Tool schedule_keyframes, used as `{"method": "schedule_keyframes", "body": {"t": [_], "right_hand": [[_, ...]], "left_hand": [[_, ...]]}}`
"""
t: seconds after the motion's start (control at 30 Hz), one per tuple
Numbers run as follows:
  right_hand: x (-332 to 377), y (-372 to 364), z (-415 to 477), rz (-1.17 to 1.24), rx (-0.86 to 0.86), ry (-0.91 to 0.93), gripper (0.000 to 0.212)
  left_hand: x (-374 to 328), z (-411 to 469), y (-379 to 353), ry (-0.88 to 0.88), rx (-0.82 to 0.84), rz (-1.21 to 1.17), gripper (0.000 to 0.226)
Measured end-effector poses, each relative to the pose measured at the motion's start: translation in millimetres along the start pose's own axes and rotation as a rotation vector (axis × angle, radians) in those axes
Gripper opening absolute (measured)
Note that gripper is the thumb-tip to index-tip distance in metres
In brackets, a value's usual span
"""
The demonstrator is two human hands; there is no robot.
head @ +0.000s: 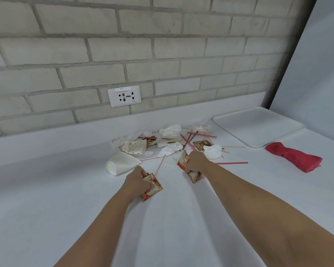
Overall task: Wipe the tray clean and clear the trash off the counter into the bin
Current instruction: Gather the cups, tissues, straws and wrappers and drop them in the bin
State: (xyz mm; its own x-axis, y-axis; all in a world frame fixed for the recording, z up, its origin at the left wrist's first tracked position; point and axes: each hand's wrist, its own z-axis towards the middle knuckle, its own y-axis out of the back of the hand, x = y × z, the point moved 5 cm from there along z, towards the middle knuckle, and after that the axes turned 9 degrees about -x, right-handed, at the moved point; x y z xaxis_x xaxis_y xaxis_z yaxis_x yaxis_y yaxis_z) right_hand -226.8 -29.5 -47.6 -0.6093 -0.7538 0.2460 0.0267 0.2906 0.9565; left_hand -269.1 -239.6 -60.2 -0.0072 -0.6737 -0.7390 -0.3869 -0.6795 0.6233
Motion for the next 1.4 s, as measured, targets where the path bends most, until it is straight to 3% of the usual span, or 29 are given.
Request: {"method": "schedule_keyframes", "body": {"t": [0.27, 0.47, 0.6, 0.77, 0.87, 0.93, 1.07, 1.27, 1.4], "right_hand": [[-1, 1, -24, 0.091, 0.161, 0.004, 0.034], [5, -3, -44, 0.021, 0.011, 0.056, 0.025], [-1, -6, -53, 0.099, 0.018, 0.049, 0.028], [-11, -9, -66, 0.153, 0.010, 0.061, 0.020], [-22, -6, -78, 0.104, -0.010, 0.089, 0.017], [-34, -1, -86, 0.041, -0.059, 0.116, 0.026], [-73, 6, -104, 0.023, -0.085, 0.100, 0.032], [-150, 27, -134, 0.221, -0.060, 0.021, 0.039], [-225, 54, -167, 0.316, -0.103, -0.050, 0.025]], "left_hand": [[-3, -12, -8, 0.001, -0.026, -0.039, 0.030], [-3, -21, -13, -0.014, -0.070, -0.075, 0.041], [-4, -30, -22, -0.011, -0.077, -0.090, 0.045], [-5, -42, -34, -0.005, -0.086, -0.124, 0.041], [-6, -50, -40, 0.002, -0.111, -0.136, 0.027], [-9, -57, -46, -0.006, -0.111, -0.126, 0.010], [-25, -76, -68, -0.030, -0.100, -0.132, 0.010], [-71, -115, -122, -0.116, -0.018, -0.184, 0.021], [-111, -155, -177, -0.236, 0.050, -0.189, 0.029]]}}
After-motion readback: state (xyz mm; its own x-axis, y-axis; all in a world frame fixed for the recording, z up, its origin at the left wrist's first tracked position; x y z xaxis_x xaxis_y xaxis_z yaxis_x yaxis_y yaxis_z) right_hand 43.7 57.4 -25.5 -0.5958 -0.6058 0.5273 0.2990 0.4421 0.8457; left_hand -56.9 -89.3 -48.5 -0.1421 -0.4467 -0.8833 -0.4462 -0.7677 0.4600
